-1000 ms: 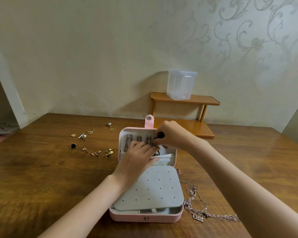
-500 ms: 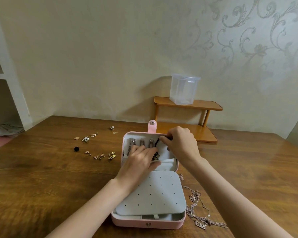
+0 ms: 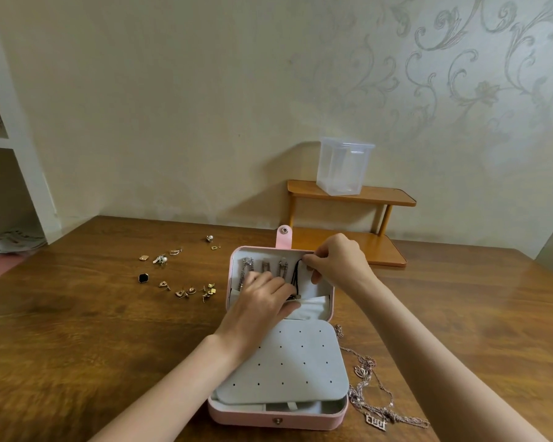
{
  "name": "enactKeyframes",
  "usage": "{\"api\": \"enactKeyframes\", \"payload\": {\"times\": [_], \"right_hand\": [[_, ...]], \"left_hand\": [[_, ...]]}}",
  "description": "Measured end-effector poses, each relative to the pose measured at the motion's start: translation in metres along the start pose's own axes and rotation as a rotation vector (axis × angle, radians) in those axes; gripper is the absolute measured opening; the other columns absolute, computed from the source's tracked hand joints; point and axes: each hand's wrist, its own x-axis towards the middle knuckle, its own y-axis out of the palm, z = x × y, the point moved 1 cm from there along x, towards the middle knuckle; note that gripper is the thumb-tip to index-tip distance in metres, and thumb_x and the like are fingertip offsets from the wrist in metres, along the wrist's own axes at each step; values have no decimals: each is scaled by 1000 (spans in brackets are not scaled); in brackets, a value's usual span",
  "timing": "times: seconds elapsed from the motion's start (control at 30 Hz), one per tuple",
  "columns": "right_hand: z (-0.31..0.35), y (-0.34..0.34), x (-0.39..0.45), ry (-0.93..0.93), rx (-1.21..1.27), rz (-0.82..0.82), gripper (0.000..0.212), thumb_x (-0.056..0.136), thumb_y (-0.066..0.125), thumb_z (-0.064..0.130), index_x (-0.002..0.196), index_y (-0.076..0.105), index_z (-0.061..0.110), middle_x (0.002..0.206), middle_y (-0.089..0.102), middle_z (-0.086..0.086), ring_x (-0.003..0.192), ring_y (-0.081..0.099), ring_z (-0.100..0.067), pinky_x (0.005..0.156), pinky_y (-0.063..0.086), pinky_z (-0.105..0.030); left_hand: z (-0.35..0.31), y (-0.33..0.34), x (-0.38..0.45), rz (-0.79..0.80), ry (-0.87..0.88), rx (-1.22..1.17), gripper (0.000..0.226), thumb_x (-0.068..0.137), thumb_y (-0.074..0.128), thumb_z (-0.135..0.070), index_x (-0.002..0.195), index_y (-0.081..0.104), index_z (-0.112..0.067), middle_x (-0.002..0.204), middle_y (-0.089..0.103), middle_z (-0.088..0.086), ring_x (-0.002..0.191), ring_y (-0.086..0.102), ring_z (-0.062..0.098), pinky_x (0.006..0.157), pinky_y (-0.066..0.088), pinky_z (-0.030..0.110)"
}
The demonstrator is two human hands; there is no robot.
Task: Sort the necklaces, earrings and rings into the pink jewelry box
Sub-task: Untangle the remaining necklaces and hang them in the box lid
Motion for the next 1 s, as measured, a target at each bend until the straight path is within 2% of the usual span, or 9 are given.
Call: {"api": "enactKeyframes", "payload": {"times": [0.1, 0.23, 0.33, 0.43, 0.53, 0.6, 0.67, 0.87, 1.0], "right_hand": [[4, 1, -8, -58, -148, -74, 27, 91, 56, 32, 81, 64, 8, 70, 62, -2, 62, 59, -18, 60, 51, -28], [13, 3, -20, -51, -371, -148, 34, 96, 47, 24, 67, 42, 9, 66, 45, -1, 58, 45, -22, 48, 30, -25], [16, 11, -32, -96, -549, -45, 15, 94, 43, 5, 89, 55, 11, 91, 60, -6, 84, 60, -28, 59, 35, -28], [17, 26, -44, -227, -743, 113, 28, 91, 40, -4, 98, 57, 17, 107, 64, -5, 99, 62, -26, 56, 33, -26], [19, 33, -47, -411, -786, 50, 15, 84, 53, -1, 75, 55, 11, 91, 66, -3, 81, 65, -21, 45, 19, -20], [17, 31, -48, -538, -837, -79, 32, 51, 81, 9, 48, 49, 11, 53, 59, -2, 44, 57, -15, 44, 15, -15], [10, 28, -47, -582, -852, -143, 37, 33, 84, 9, 42, 50, 16, 37, 46, 1, 28, 43, -13, 41, 14, -14], [-1, 33, -51, -656, -903, -145, 25, 43, 81, 10, 52, 57, 13, 40, 48, 0, 28, 43, -14, 36, 16, -17], [3, 34, -50, -751, -890, -209, 16, 48, 72, 6, 64, 68, 6, 51, 60, -7, 35, 52, -17, 31, 27, -18]], "left_hand": [[0, -1, 1, -7, -3, 6, 28, 84, 48, -34, 79, 68, -14, 73, 65, -4, 69, 60, 16, 73, 35, 25], [-1, 1, 2, -6, 9, 12, 28, 83, 49, -32, 76, 69, -14, 69, 63, -3, 66, 59, 18, 70, 34, 25], [-1, 0, 2, -22, 12, 20, 25, 83, 49, -29, 77, 68, -15, 70, 62, -4, 70, 54, 16, 71, 31, 24], [1, 3, 1, -34, 36, 29, 5, 78, 66, -16, 75, 65, -13, 69, 58, -1, 74, 45, 14, 73, 30, 24], [1, 1, 0, 2, 4, -22, 18, 81, 53, -22, 70, 62, -11, 69, 57, -1, 75, 39, 11, 71, 29, 23], [0, -4, 0, 43, -50, -105, 22, 81, 49, -25, 71, 61, -10, 71, 57, -1, 75, 40, 10, 70, 31, 22], [1, -7, 0, 78, -86, -198, 10, 78, 58, -18, 76, 60, -9, 75, 59, 1, 76, 42, 9, 68, 36, 22], [-4, -13, -1, 81, -173, -327, 45, 78, 72, -13, 105, 38, -22, 85, 62, 5, 75, 58, 16, 61, 48, 25], [-4, -13, -1, 46, -125, -363, 67, 72, 73, -4, 127, 41, -24, 102, 66, 6, 95, 54, 13, 80, 43, 23]]}}
